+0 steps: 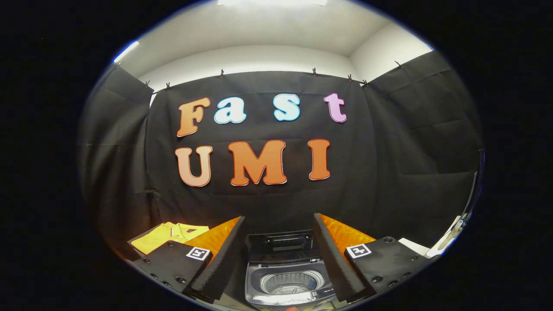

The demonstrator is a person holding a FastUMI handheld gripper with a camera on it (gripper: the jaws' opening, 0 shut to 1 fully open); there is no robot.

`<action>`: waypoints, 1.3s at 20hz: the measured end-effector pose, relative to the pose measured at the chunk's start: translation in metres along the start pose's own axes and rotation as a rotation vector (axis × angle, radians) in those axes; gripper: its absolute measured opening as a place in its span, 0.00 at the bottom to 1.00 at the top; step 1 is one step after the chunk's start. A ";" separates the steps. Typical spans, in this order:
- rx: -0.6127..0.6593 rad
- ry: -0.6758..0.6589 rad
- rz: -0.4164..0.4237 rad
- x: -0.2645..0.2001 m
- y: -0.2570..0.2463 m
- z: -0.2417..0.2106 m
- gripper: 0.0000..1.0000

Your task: Put the clothes into the washing machine and then close the washing machine lid.

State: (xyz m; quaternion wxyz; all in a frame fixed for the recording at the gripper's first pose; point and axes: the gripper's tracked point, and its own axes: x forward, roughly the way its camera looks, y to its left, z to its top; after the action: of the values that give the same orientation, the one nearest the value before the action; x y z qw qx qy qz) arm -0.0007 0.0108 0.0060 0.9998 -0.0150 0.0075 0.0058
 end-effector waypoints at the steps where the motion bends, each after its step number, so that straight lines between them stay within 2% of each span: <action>1: -0.005 -0.001 -0.006 0.000 -0.001 0.000 0.99; 6: -0.006 -0.006 0.001 0.000 0.008 0.003 0.99; 11: 0.006 -0.001 0.033 0.006 0.044 0.003 0.99; 19: 0.006 0.050 0.120 0.036 0.161 -0.020 0.99; 26: 0.047 0.119 0.196 0.087 0.275 -0.056 0.99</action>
State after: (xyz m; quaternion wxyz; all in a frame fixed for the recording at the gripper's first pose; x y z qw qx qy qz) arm 0.0824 0.2849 -0.0598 0.9924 0.0087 0.0683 0.1024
